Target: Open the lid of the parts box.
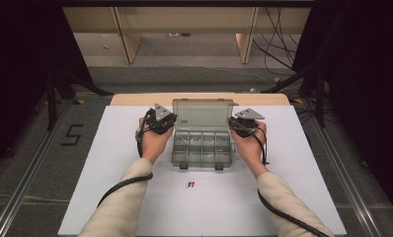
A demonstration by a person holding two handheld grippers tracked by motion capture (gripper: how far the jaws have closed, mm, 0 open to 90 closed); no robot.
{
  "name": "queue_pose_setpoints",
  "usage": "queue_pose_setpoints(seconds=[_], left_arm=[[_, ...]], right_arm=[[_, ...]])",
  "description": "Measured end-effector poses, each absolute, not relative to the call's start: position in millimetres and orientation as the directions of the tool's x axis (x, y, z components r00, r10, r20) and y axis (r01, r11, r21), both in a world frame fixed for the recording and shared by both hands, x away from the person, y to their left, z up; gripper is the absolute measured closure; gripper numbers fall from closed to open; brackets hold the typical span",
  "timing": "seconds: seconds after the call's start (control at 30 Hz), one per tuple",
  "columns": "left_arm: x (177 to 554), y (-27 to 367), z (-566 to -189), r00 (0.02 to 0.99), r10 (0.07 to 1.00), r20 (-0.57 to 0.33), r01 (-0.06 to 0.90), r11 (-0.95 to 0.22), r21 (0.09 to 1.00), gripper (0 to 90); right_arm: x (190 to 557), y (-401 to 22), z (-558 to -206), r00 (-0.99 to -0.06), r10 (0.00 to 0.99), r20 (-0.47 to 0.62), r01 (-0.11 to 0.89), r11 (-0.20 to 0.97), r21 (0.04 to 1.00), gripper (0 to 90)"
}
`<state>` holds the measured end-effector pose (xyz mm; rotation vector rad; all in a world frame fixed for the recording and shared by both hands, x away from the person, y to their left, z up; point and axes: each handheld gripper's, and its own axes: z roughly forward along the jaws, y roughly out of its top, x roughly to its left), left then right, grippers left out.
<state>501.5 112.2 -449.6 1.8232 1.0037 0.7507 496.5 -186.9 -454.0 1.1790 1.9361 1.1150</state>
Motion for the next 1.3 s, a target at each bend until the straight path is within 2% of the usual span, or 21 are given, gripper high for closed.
queue_pose_setpoints(seconds=[0.9,1.3], left_arm=[[502,112,-464,0.504,0.860,0.081,0.377,-0.304,0.875,80.8],[499,116,-465,0.498,0.863,0.084,0.380,-0.304,0.874,77.3]], right_arm=[[499,-187,-461,-0.427,0.903,-0.058,0.435,0.261,0.862,79.9],[500,-187,-465,-0.431,0.902,-0.032,0.463,0.252,0.850,73.8]])
